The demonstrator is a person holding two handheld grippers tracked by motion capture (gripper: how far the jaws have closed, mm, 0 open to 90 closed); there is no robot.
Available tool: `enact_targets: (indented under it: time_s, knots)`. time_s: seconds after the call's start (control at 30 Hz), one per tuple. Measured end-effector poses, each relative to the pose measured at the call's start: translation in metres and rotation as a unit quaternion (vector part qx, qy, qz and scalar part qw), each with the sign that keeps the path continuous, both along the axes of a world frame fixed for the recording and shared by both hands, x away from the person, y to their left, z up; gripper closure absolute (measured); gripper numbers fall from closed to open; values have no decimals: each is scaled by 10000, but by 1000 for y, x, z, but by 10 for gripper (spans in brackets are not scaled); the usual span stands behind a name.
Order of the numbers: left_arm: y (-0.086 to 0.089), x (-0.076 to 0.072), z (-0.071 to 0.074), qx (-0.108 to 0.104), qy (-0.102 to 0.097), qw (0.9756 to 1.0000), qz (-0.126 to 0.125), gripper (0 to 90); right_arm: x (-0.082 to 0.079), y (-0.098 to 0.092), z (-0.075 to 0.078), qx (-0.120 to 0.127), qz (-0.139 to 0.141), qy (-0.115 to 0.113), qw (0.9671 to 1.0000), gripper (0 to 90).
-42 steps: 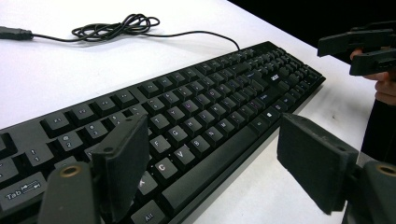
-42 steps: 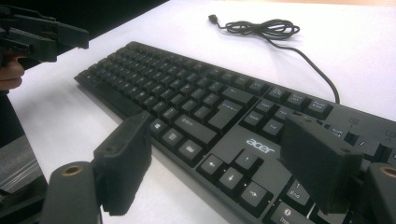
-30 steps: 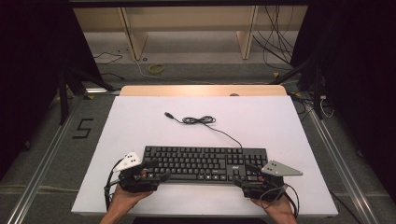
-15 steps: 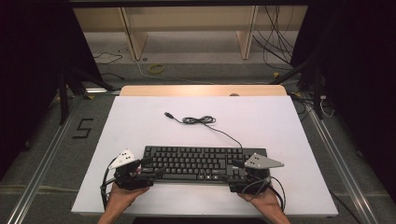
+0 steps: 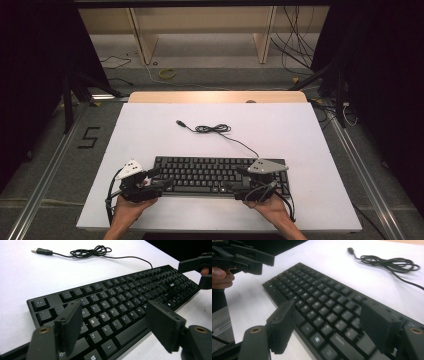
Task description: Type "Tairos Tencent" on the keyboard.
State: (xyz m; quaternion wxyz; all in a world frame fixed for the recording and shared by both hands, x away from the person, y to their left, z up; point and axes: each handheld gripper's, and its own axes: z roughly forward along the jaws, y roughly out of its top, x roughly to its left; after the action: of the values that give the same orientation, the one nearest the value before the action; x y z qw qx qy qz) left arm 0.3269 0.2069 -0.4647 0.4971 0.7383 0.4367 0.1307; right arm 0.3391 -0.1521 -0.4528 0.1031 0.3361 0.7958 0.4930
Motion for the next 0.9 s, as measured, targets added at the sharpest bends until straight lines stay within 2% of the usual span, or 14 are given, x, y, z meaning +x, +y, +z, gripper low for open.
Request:
enact_targets:
  time_s: [0.03,0.07,0.2,0.23,0.3,0.33,0.37,0.4,0.57,0.6,0.63,0.67,0.7,0.9]
  knots:
    - [0,0,0,0,0,10000,0,347,0,0,0,0,0,0,10000,307]
    - [1,0,-1,99,48,9999,42,347,6,11,1,-20,54,40,10000,328]
    - [5,2,-3,146,193,9995,192,428,14,26,2,-42,113,89,9999,378]
    - [5,2,-3,146,193,9995,192,474,14,26,2,-42,113,89,9999,378]
    - [7,3,-4,195,269,9991,247,474,17,33,2,-87,130,135,9998,414]
    - [7,3,-4,195,269,9991,247,539,17,33,2,-87,130,135,9998,414]
    - [7,3,-4,195,269,9991,247,539,21,40,2,-108,148,177,9997,414]
    - [7,3,-4,195,269,9991,247,539,21,40,2,-108,148,177,9997,464]
    - [7,3,-4,195,269,9991,247,539,21,40,2,-108,148,177,9997,464]
    - [11,7,-11,671,603,9957,222,539,21,40,2,-108,148,177,9997,464]
    - [11,7,-11,671,603,9957,222,890,21,40,2,-108,148,177,9997,464]
    - [11,7,-11,671,603,9957,222,890,43,89,-5,-447,394,379,9975,464]
    - [11,7,-11,671,603,9957,222,890,43,89,-5,-447,394,379,9975,836]
    - [11,7,-11,677,610,9956,227,890,43,89,-5,-447,394,379,9975,836]
